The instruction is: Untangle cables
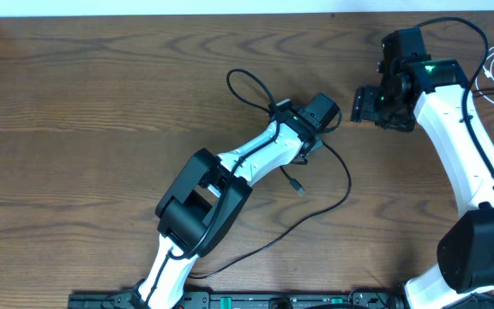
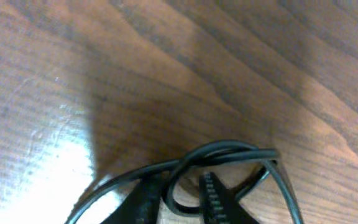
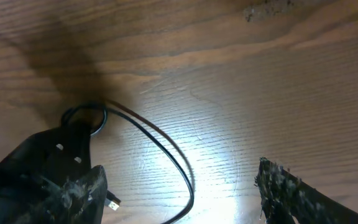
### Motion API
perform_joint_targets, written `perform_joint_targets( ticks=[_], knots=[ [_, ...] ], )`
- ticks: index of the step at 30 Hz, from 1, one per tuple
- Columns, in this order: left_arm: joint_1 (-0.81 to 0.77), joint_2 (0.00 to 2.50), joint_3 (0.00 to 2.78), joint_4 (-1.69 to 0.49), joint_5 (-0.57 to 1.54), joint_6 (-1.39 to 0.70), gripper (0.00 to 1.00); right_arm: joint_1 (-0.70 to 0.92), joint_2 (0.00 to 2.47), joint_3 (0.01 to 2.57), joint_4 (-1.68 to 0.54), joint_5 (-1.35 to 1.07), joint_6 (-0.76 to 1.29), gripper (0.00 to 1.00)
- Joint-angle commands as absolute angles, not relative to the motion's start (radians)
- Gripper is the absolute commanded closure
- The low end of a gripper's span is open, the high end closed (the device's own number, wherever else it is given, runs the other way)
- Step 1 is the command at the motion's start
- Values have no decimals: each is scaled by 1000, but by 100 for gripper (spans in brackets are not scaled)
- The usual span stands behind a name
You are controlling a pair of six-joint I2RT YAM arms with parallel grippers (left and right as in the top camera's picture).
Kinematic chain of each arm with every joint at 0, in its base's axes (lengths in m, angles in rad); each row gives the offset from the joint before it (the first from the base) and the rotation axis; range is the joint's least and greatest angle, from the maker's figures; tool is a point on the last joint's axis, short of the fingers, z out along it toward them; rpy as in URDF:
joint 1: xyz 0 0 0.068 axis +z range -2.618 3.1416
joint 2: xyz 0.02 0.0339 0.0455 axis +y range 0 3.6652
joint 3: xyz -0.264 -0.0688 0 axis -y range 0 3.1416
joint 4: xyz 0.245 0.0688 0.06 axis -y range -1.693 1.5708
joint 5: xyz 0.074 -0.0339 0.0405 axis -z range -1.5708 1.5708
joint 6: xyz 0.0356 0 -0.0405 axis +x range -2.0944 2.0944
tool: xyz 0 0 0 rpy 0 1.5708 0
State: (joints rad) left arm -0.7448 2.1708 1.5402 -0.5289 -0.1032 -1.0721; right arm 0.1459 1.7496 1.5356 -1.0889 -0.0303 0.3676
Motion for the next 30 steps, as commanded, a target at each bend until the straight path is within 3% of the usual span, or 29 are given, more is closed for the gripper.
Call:
perform_joint_targets(
  ticks=[1, 5, 11, 16, 23, 30],
  knots=[
    [-726, 2206, 1554, -530, -125, -1079, 90, 151, 1753, 1527, -1093, -29, 342, 27],
    [-714, 2212, 1553, -532, -129, -1040, 93, 152, 1753, 1527, -1093, -32, 343, 27],
    [-688, 2147, 1554, -522, -45, -764, 93, 147, 1753, 1527, -1068, -157, 310, 28],
    [-602, 2022, 1554, -503, 429, -559, 93, 147, 1753, 1527, -1018, -300, 264, 28],
    [-503, 1964, 1554, -537, 785, -489, 93, 143, 1753, 1527, -1002, -382, 200, 28],
    [-478, 1964, 1553, -581, 700, -486, 92, 147, 1753, 1527, -986, -546, 65, 28]
  ],
)
